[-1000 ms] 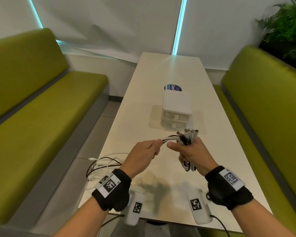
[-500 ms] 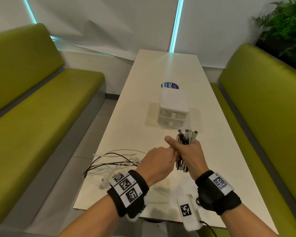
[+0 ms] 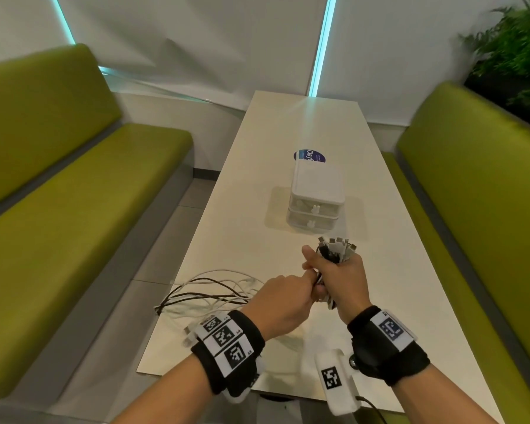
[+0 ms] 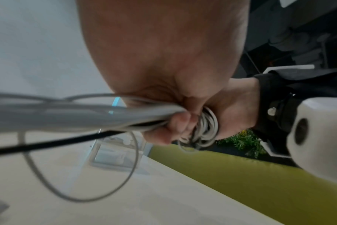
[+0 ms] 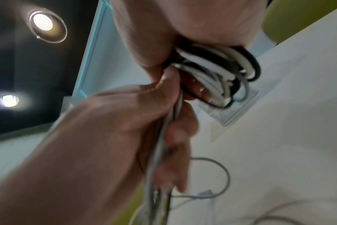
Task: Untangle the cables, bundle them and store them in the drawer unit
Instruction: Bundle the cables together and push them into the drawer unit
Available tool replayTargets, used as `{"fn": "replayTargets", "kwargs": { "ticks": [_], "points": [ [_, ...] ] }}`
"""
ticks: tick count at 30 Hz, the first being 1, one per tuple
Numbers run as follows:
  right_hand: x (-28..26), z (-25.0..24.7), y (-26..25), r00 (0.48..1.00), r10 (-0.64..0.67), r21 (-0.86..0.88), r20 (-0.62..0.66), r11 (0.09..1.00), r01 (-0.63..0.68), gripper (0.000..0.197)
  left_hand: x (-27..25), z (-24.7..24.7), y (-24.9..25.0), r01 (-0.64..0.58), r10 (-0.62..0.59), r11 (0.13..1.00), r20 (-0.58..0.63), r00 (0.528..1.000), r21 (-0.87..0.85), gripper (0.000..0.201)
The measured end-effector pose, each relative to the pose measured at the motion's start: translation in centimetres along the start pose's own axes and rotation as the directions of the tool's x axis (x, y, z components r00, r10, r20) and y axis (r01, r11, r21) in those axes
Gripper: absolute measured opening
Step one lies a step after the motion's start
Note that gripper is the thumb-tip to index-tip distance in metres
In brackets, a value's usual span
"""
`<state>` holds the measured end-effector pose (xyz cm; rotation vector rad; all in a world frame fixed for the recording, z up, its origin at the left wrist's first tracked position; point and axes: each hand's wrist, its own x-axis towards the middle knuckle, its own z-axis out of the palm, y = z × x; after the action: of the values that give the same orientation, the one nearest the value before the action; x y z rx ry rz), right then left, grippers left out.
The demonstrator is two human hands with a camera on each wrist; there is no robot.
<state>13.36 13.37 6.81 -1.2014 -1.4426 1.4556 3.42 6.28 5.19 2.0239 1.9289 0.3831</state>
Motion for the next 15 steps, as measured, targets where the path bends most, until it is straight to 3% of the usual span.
{"fn": "replayTargets", "kwargs": {
  "ticks": [6,8,11,15],
  "points": [
    [-0.2,0.9,0.2,0.997,0.054,0.257,0.053,0.964,-0.066,0.021,-0.2,-0.4,-0.1,0.091,-0.091,0.994,-0.009,0.996,0.053,0.039],
    [-0.1,0.8,0.1,0.998,0.051,0.302,0.036,0.951,-0.060,0.022,-0.3,-0.8,0.0,0.108,-0.109,0.994,-0.007,0.994,-0.034,0.040],
    [-0.2,0.5,-0.1,0.996,0.056,0.361,0.068,0.929,-0.077,0.016,-0.8,-1.2,-0.5,0.118,-0.110,0.985,0.067,0.992,-0.128,0.041],
    [-0.1,0.1,-0.3,0.992,0.081,0.431,0.093,0.895,-0.114,0.020,-1.2,-1.5,-3.0,0.120,-0.114,0.993,0.199,0.973,-0.014,0.041]
  ]
}}
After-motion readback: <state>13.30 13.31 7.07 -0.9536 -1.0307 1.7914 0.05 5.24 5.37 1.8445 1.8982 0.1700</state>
